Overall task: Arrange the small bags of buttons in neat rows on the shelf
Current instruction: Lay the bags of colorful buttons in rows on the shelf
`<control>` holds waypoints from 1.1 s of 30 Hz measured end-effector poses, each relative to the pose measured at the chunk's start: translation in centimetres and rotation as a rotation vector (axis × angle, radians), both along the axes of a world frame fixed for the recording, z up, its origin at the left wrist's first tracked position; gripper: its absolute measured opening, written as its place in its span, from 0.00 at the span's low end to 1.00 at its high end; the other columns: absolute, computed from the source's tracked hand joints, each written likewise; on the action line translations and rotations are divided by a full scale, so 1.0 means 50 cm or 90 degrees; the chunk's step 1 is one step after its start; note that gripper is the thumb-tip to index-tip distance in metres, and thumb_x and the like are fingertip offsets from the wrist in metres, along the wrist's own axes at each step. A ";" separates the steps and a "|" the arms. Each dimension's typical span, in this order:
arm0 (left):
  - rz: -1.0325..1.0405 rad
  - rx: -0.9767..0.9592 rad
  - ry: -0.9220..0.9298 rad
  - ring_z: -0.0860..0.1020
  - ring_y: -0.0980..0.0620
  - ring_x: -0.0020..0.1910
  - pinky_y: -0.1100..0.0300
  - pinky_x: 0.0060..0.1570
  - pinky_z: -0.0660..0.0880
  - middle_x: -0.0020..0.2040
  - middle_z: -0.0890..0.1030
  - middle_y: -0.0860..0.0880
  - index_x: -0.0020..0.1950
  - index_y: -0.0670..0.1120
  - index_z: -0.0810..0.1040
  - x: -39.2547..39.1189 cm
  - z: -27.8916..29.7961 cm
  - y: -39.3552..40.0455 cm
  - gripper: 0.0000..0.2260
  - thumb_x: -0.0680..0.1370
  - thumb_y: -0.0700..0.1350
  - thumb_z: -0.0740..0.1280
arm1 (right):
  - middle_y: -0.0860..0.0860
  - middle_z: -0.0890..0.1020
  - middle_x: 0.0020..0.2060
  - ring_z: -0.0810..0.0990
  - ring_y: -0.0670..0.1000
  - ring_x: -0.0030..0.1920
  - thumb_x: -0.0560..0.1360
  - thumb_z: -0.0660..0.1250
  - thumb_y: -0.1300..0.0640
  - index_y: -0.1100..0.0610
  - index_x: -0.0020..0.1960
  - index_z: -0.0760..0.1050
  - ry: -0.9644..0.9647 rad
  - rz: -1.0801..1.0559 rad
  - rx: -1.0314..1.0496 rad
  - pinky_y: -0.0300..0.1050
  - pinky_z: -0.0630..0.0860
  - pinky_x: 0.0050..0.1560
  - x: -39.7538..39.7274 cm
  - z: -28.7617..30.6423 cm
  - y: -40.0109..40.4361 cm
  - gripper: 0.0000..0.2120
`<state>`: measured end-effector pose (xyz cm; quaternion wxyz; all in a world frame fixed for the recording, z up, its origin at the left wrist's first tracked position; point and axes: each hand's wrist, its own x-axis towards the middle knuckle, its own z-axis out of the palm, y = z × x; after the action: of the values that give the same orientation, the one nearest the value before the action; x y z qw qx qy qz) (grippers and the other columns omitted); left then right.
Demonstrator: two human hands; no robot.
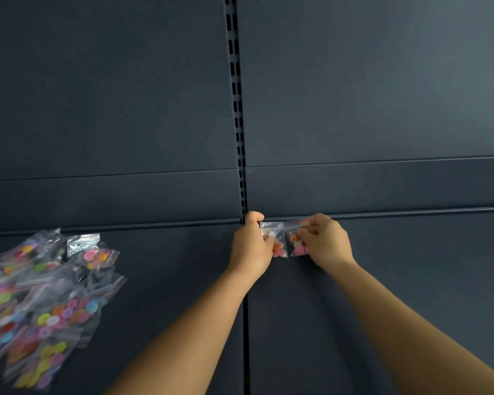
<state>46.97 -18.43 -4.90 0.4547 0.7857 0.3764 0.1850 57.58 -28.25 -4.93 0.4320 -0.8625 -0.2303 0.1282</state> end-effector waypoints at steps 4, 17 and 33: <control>0.010 0.170 0.053 0.77 0.50 0.54 0.56 0.53 0.74 0.56 0.76 0.48 0.65 0.46 0.67 0.019 -0.005 0.005 0.20 0.76 0.41 0.68 | 0.44 0.79 0.43 0.76 0.42 0.40 0.72 0.67 0.57 0.54 0.58 0.71 -0.025 0.005 -0.013 0.38 0.68 0.40 0.011 -0.019 0.009 0.15; -0.341 0.409 0.287 0.43 0.53 0.76 0.56 0.72 0.39 0.79 0.46 0.48 0.78 0.45 0.47 -0.058 -0.022 -0.035 0.25 0.83 0.51 0.48 | 0.48 0.43 0.77 0.38 0.47 0.76 0.81 0.45 0.48 0.54 0.77 0.40 -0.297 0.375 -0.383 0.47 0.38 0.73 -0.058 -0.013 -0.075 0.27; -0.332 0.394 0.302 0.39 0.52 0.76 0.51 0.74 0.42 0.78 0.41 0.50 0.78 0.47 0.44 -0.063 -0.027 -0.032 0.25 0.83 0.53 0.48 | 0.51 0.38 0.76 0.35 0.49 0.75 0.81 0.43 0.47 0.56 0.76 0.37 -0.259 0.340 -0.405 0.52 0.38 0.73 -0.062 -0.020 -0.053 0.28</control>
<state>43.84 -20.02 -6.23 0.1322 0.9733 0.1871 -0.0164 54.49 -30.90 -5.92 0.0434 -0.8702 -0.4739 0.1275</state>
